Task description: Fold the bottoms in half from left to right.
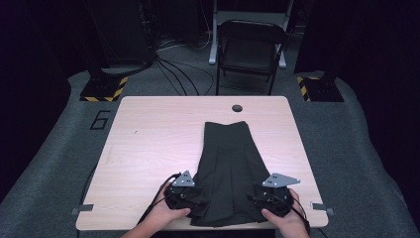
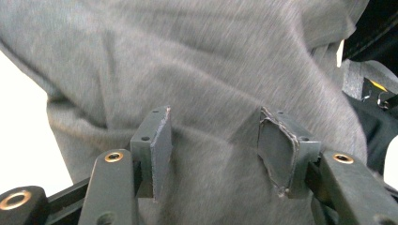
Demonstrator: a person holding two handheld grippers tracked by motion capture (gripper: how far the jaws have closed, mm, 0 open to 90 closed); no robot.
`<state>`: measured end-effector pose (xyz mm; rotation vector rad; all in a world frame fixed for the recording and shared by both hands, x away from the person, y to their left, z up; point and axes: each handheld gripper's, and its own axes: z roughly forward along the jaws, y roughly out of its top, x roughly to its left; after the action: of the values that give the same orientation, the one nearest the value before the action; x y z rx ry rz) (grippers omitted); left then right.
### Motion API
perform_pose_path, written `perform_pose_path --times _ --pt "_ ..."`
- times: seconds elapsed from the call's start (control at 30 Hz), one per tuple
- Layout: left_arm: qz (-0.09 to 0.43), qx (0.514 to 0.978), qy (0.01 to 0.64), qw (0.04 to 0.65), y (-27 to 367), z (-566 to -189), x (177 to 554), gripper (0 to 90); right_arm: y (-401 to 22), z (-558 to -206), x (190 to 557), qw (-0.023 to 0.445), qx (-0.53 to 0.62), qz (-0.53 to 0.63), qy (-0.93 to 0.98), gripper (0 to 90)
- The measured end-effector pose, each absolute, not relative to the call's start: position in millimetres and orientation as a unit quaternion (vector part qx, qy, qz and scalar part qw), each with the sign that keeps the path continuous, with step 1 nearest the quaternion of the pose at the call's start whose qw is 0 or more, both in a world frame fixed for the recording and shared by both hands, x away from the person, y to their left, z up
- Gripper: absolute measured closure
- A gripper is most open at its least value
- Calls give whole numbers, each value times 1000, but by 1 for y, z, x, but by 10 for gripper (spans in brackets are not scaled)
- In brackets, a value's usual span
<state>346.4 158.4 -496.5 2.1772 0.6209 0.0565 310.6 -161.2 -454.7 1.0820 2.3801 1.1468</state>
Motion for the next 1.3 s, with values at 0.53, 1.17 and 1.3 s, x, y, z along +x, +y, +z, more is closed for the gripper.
perform_pose_path --times 0.53,1.17,1.3 --pt "7 868 203 453 134 -490 332 458 -147 -481 318 113 341 366 858 881" --pt "-14 848 204 488 160 -460 336 806 -191 -437 310 102 321 445 830 813" --pt "-18 843 226 488 169 -459 340 642 -203 -439 310 97 335 435 830 693"
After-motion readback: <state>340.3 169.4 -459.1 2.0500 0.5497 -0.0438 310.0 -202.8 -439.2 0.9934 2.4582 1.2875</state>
